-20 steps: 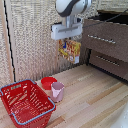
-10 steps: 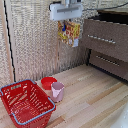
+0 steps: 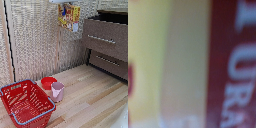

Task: Shift your gripper thoughtfully near the cereal snack bar. Tenderly grip the snack bar with your precision device. Carefully hover the precision device above the first drawer installation and invite the snack bar to descend into the first drawer installation.

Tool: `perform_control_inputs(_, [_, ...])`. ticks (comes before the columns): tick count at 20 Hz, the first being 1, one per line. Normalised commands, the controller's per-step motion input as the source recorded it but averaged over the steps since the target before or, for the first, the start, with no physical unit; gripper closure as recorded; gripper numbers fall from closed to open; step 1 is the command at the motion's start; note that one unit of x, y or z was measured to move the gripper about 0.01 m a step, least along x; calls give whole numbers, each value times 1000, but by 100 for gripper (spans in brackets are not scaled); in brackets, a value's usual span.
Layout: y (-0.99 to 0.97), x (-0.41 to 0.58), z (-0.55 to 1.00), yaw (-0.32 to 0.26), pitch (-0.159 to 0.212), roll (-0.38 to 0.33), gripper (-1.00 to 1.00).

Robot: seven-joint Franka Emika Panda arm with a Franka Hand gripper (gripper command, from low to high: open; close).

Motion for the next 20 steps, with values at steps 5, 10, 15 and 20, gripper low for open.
perform_control_inputs(5, [-511,269,903,-35,65,-56,100])
perform_control_inputs(10, [-809,110,854,-66,110,-6,100])
perform_control_inputs(15, [-898,29,799,-46,119,0,100])
perform_control_inputs(20, [-906,-19,734,-2,103,-8,100])
